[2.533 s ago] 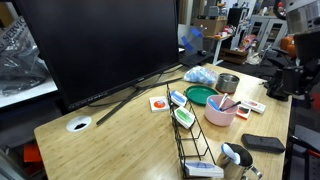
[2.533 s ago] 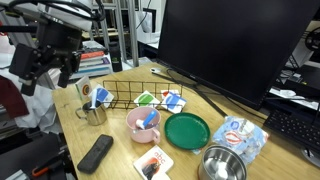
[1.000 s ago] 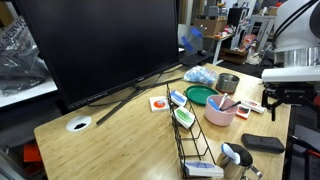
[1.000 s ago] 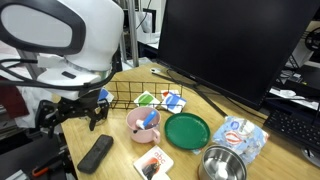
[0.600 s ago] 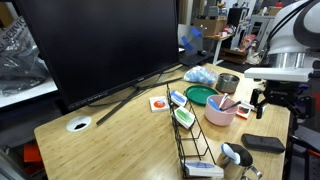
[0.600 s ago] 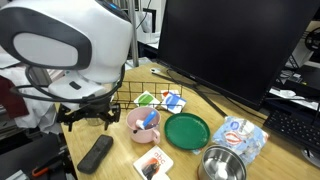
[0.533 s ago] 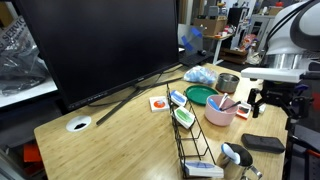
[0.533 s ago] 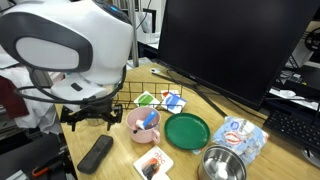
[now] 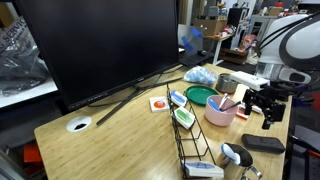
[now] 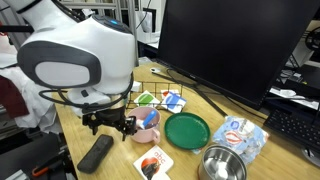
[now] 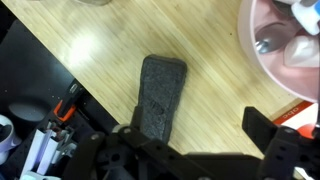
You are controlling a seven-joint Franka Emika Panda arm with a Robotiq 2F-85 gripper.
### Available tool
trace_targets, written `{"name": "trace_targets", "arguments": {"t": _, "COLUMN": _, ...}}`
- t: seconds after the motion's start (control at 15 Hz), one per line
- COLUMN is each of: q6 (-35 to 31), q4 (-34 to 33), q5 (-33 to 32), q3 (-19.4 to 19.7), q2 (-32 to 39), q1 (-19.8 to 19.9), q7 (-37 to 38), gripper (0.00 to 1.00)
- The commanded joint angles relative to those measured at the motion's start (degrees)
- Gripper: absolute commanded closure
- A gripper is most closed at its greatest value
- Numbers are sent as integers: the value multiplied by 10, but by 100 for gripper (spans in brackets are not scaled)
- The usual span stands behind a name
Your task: Move the black object from the right from the left
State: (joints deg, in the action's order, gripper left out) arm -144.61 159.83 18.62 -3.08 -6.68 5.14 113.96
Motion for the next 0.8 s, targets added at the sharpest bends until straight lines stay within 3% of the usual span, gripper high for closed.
{"name": "trace_targets", "arguments": {"t": 0.0, "q6": 0, "q4": -1, "q5": -3, "q3": 11, "q2": 1, "q1": -11, "q7": 6, "gripper": 0}}
{"name": "trace_targets", "arguments": {"t": 0.53, "q6": 0, "q4": -1, "q5": 26, "q3": 11, "q2": 11, "q1": -27, "q7": 0, "gripper": 0}}
{"name": "trace_targets", "arguments": {"t": 0.73, "q6": -27, "q4": -1, "q5": 7, "q3": 7, "q2": 31, "q1": -31, "q7": 33, "gripper": 0}}
